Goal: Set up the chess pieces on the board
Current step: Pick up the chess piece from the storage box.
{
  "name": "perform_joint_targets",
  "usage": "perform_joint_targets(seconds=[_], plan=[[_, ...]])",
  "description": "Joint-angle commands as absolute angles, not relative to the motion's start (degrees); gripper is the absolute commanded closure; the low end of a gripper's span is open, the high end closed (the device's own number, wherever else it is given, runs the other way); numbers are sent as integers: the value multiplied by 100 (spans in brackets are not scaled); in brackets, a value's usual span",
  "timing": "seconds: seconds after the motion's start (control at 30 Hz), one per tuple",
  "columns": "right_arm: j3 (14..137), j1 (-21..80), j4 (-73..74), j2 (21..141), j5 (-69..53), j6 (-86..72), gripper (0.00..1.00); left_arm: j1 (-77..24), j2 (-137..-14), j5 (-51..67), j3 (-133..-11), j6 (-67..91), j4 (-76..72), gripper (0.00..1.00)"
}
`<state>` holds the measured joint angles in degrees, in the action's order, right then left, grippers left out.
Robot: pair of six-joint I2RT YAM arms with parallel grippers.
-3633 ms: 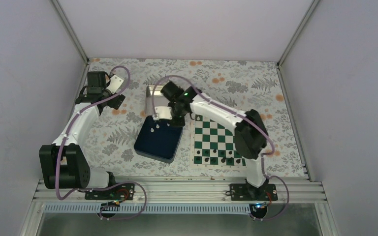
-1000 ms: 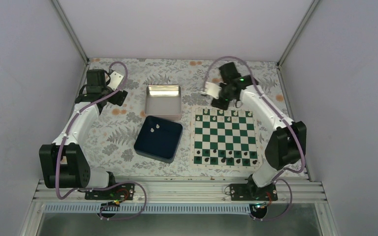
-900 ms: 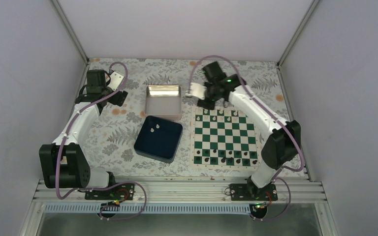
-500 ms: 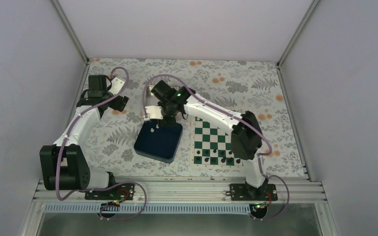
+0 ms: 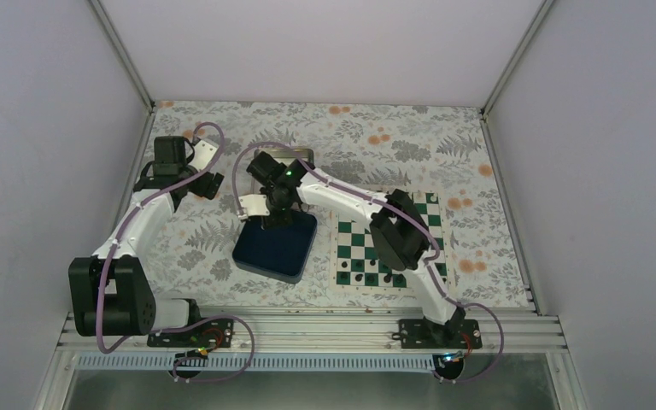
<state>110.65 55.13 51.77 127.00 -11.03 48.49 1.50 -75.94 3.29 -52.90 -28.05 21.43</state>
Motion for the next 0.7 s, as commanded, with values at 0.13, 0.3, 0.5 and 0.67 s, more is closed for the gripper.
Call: perform_joint_targets(seconds=[0.13,0.3,0.5,0.67], plan=[[11439,5582,4879,13201,-1026,4970,53,215,-7471,351,-5177,-2919,1918,0],[11630,5568,4913,13463,-898,4976,52,259,-7474,342,-5140,-2938,1909,0],[11593,5552,4836,13560,-872,5000,53,298,-7520,364,-5088,-2931,1896,0],[11572,5487,4800,13652,-869,5010,53,318,-7541,393,-5093,-2955,1898,0]])
